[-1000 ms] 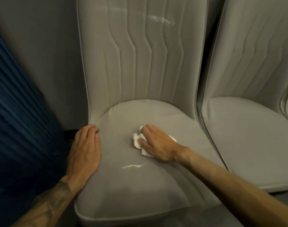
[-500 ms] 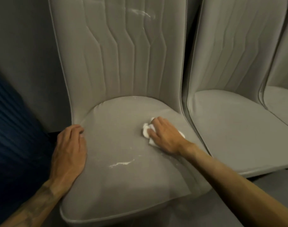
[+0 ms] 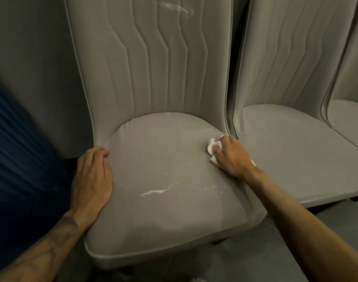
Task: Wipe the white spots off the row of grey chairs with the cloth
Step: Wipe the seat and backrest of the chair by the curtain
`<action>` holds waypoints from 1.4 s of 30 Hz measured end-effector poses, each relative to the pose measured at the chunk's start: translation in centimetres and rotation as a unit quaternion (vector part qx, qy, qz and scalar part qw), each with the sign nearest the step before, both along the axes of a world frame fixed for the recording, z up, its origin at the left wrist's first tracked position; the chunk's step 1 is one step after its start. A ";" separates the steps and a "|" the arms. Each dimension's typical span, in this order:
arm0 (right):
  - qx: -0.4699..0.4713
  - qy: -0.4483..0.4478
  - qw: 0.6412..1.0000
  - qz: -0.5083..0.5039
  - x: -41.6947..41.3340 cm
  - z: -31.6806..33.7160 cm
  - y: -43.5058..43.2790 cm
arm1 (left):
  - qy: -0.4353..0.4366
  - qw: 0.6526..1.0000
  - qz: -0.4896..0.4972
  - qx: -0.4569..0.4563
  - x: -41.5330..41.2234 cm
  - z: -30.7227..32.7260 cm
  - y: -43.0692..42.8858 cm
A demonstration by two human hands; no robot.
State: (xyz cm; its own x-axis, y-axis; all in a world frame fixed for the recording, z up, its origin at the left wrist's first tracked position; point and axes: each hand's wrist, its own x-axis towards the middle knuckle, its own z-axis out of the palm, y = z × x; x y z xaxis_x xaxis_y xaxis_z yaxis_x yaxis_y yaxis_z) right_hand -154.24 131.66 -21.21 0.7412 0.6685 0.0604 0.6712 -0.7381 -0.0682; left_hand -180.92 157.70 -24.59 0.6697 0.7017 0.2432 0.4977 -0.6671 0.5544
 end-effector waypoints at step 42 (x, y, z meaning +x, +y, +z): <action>0.176 -0.067 0.977 0.104 -20.0 -2.5 2.5 | -0.002 1.000 -0.008 0.008 -0.2 -0.4 0.3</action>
State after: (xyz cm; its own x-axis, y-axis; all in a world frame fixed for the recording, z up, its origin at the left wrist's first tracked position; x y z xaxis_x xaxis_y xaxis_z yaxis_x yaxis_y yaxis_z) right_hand -174.21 134.12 -23.68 0.5609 0.7243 0.4010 0.8248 -0.5310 -0.1945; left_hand -181.08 158.05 -24.98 0.6793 0.6871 0.2577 0.4844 -0.6836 0.5459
